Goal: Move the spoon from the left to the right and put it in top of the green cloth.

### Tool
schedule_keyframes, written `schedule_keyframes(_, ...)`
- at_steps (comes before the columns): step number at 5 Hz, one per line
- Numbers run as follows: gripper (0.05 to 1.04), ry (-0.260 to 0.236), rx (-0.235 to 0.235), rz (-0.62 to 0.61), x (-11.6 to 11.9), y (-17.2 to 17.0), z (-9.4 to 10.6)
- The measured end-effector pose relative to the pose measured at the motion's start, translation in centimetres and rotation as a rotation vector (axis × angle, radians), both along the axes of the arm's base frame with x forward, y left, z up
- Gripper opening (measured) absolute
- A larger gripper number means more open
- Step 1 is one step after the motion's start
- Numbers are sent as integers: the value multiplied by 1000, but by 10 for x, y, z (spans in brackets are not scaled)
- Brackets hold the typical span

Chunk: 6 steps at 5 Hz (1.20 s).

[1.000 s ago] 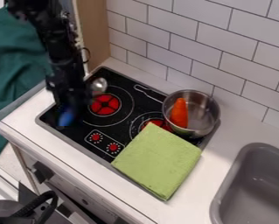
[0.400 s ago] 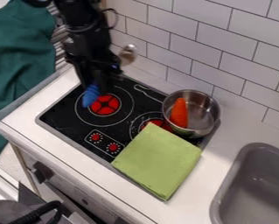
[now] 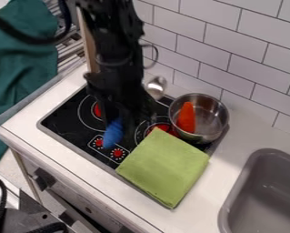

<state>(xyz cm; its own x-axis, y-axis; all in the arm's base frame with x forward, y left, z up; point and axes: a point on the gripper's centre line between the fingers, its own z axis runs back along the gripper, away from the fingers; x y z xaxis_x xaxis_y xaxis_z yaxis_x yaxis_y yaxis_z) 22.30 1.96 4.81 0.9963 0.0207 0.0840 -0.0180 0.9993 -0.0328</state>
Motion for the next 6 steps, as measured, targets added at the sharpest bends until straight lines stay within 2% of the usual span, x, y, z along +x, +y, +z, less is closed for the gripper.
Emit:
schedule_keyframes(1, 386, 5, -22, 35, -18, -15, -8)
schedule_keyframes(2, 386, 2, -49, 70, -21, -27, -22)
schedule_keyframes(3, 386, 43, -68, 56, -11, -41, -39)
schedule_keyframes(4, 386, 79, -57, 26, -3, -51, -46)
schedule_keyframes(6, 386, 135, -49, 58, -1, -52, -62)
